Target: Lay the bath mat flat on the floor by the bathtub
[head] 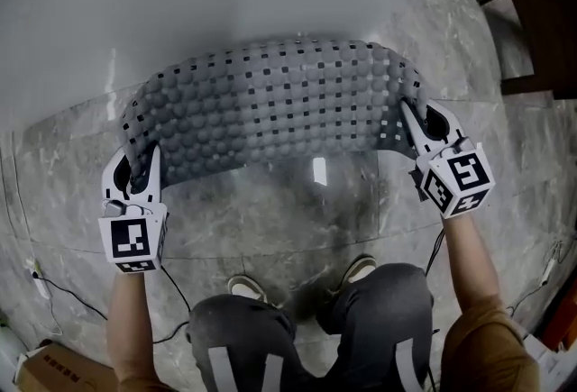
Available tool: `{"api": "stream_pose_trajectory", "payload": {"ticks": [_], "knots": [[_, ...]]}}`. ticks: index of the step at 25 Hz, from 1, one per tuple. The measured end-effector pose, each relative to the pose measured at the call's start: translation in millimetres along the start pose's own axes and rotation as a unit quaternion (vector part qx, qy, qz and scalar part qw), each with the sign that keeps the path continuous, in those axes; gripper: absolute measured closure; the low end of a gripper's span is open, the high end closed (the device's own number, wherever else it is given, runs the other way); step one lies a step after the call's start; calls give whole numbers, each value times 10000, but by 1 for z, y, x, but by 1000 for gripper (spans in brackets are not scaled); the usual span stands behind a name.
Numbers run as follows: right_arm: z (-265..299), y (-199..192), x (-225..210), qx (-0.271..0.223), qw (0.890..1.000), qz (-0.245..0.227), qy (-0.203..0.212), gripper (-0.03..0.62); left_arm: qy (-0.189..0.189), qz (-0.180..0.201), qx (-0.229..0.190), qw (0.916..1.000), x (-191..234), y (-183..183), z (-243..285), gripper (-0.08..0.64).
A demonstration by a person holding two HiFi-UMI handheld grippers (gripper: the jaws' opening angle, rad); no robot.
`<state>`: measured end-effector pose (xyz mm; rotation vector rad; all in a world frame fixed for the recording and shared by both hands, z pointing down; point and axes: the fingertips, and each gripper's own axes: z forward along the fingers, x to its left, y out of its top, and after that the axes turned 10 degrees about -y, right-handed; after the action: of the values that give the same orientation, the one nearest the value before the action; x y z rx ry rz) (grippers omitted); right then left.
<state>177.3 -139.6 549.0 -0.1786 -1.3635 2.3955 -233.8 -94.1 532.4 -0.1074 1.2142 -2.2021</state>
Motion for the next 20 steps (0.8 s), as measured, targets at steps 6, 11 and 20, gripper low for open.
{"api": "stream_pose_trajectory", "payload": {"ticks": [6,11,20], "knots": [[0,-1,5,-99,9999,-73,-27,543,-65,37,-165,9998,-1,-7,1,444],[-6,4,7,-244,9996,-78,-90,543,-20,128,-256,9996,3,-4,-1,445],[-6,0,5,-307,9995,36,-68,543,6,193,-279,9994,3,-4,3,446]]}}
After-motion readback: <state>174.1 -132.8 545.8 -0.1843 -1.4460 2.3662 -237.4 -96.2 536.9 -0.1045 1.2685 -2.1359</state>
